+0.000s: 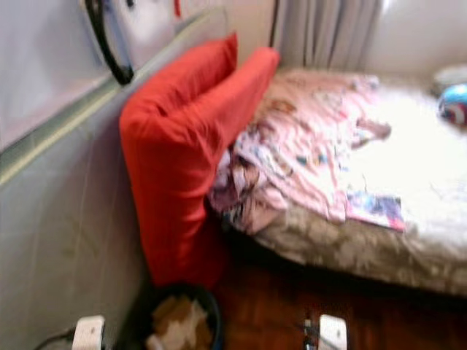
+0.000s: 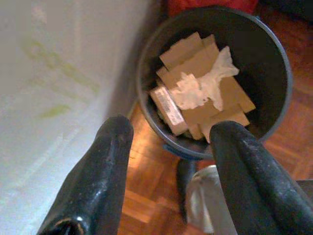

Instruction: Clean up the room

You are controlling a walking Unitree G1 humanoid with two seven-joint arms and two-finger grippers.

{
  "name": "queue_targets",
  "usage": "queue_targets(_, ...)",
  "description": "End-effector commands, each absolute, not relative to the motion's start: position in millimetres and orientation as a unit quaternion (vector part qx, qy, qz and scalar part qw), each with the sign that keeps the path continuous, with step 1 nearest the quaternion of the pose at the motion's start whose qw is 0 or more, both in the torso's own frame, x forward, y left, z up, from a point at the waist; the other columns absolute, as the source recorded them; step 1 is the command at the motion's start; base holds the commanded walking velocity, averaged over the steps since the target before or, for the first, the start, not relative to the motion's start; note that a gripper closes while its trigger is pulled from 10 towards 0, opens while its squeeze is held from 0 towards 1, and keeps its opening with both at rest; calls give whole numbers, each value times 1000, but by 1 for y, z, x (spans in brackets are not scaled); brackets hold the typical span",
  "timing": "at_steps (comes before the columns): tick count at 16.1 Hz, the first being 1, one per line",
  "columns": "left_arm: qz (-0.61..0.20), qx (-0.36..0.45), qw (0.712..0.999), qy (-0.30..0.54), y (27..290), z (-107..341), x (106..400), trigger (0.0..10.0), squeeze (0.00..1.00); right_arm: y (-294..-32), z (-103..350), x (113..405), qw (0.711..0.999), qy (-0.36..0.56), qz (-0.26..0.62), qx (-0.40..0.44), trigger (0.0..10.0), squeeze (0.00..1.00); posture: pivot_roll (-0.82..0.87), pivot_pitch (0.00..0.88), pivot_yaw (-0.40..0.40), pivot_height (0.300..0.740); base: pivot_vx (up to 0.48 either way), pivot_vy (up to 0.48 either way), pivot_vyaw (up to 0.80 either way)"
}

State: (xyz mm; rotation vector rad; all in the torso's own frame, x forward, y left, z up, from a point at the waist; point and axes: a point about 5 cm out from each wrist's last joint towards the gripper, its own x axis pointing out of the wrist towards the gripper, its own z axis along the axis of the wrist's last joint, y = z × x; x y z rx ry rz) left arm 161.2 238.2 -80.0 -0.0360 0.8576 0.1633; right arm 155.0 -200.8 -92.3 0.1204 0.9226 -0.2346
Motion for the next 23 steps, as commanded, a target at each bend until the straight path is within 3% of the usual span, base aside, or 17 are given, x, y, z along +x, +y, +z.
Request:
queue_targets(1,9,5,915,403,203,-74,192,10000,0,-175,-98,152,876,475,-32,80,10000,0,-51,5,24,740,0,-428,-525)
queue_targets(3,7,6,915,402,203,-74,193,10000,0,-175,-98,152,875,475,-35,83,10000,0,-50,2,24,740,0,-431,-778)
queue_targets(16,16,0,914,405,205,-75,190,10000,0,-175,-97,155,879,466,-39,89,10000,0,-40,29,16,740,0,-429,0)
queue_targets(23,27,-17,916,400,206,-74,192,10000,0,-175,-96,156,880,465,-38,86,10000,0,-42,37,13,740,0,0,0)
